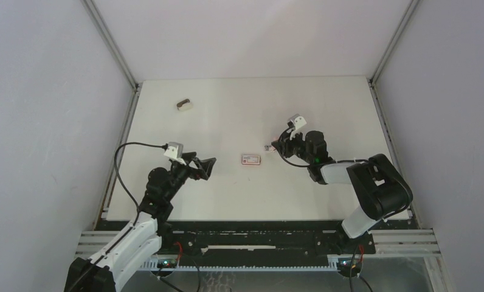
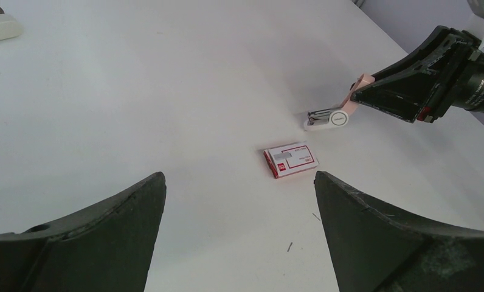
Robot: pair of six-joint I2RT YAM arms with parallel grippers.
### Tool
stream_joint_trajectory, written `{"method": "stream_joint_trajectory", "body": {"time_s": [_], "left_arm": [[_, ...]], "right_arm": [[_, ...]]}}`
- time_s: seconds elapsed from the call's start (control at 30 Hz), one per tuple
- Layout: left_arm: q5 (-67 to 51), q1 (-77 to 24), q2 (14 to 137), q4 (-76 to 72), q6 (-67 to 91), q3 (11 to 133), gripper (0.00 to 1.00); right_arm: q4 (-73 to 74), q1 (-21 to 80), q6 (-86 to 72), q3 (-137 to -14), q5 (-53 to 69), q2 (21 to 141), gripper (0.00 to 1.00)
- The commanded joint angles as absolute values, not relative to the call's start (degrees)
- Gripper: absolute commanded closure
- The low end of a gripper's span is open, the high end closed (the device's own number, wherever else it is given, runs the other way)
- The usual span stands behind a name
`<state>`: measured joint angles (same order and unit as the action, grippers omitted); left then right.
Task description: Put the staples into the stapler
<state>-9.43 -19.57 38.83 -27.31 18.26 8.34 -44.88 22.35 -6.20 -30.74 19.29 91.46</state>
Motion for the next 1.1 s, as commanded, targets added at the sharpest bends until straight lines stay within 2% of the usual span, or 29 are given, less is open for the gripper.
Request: {"method": "stream_joint_trajectory", "body": {"time_s": [0.0,0.1,0.23,0.43,0.73,0.93,1.07], "left_arm": [[-10.1,-19.3,37.5,-29.5,16.9,7.1,0.04],[-10.0,-19.3,37.2,-29.3,16.8,7.1,0.05],[-9.9,-19.3,37.5,-29.2,16.5,7.2,0.04],[-9.9,-19.3,37.6,-29.2,16.4,7.2,0.04],[-10.0,-19.3,37.4,-28.8,16.5,7.5,0.04],[-6.5,-19.3,34.8,-25.8,19.1,10.1,0.03],[5.2,-19.1,34.5,-15.6,25.2,17.2,0.03]], "right_arm": [[-48.4,22.8,-6.2,-30.4,17.5,91.7,0.99],[-48.8,23.0,-6.1,-29.5,16.1,91.9,0.95],[-49.8,23.3,-5.4,-27.9,14.5,92.0,0.81],[-52.4,23.2,-5.3,-25.3,15.7,91.3,0.71],[-57.2,22.2,-6.3,-21.0,14.0,88.0,0.48],[-55.1,18.9,-12.3,-19.4,17.2,78.9,0.4],[-45.9,17.3,-16.8,-20.5,17.7,68.6,0.39]]}}
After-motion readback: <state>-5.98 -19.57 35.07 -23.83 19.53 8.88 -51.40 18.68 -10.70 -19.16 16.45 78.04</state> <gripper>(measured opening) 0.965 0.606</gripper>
